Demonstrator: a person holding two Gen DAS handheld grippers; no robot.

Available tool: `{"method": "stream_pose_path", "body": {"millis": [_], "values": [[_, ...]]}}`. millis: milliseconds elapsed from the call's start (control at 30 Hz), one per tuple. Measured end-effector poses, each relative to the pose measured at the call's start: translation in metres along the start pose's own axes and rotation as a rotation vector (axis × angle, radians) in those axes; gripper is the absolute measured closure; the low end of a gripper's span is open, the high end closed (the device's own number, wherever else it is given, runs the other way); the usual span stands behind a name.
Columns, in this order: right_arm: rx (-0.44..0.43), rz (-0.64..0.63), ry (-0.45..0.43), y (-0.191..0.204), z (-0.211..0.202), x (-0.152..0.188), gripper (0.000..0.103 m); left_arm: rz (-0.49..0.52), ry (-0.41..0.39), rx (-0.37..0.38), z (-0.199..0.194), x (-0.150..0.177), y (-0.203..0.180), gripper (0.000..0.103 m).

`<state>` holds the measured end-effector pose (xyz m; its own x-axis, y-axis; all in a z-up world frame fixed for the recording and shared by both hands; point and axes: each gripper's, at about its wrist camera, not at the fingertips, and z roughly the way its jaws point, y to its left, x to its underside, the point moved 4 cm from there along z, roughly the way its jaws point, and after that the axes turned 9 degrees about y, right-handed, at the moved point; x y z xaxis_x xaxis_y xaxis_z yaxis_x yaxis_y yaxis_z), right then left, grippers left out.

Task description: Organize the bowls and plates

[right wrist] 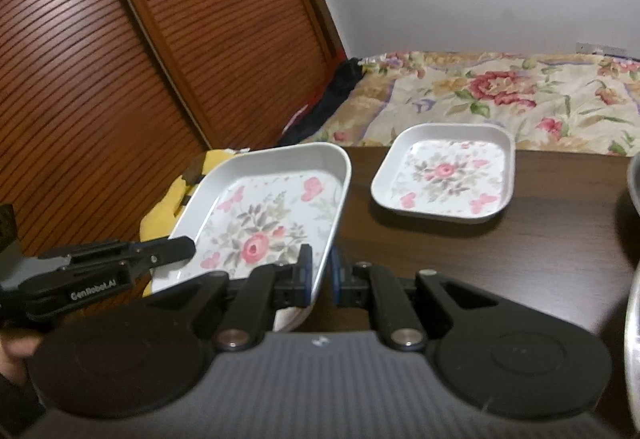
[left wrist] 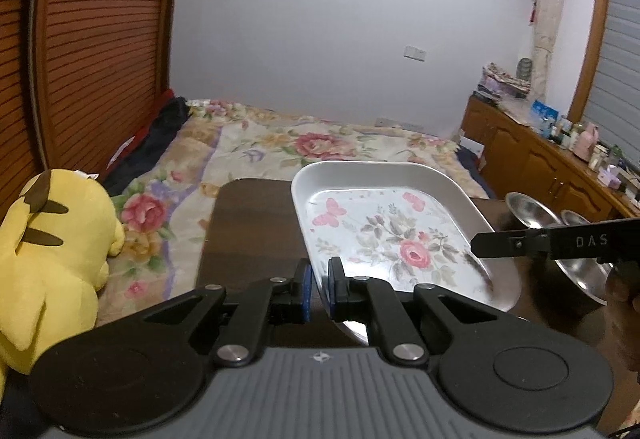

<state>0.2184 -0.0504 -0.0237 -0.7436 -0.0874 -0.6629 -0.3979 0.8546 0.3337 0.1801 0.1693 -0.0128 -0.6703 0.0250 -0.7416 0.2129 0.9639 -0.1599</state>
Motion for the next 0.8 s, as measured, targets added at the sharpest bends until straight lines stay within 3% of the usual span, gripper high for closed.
{"method": "stream_pose_path", "body": {"millis": [333, 800], "values": [[0.007, -0.011, -0.03, -0.013, -0.043, 0.016, 0.092, 0.045, -0.022, 0.037, -0.019, 0.011, -0.038, 0.093], [0.004, -0.04, -0.048, -0.023, -0.078, 0.036, 0.092, 0.07, -0.025, 0.101, -0.038, 0.028, -0.063, 0.093]]}}
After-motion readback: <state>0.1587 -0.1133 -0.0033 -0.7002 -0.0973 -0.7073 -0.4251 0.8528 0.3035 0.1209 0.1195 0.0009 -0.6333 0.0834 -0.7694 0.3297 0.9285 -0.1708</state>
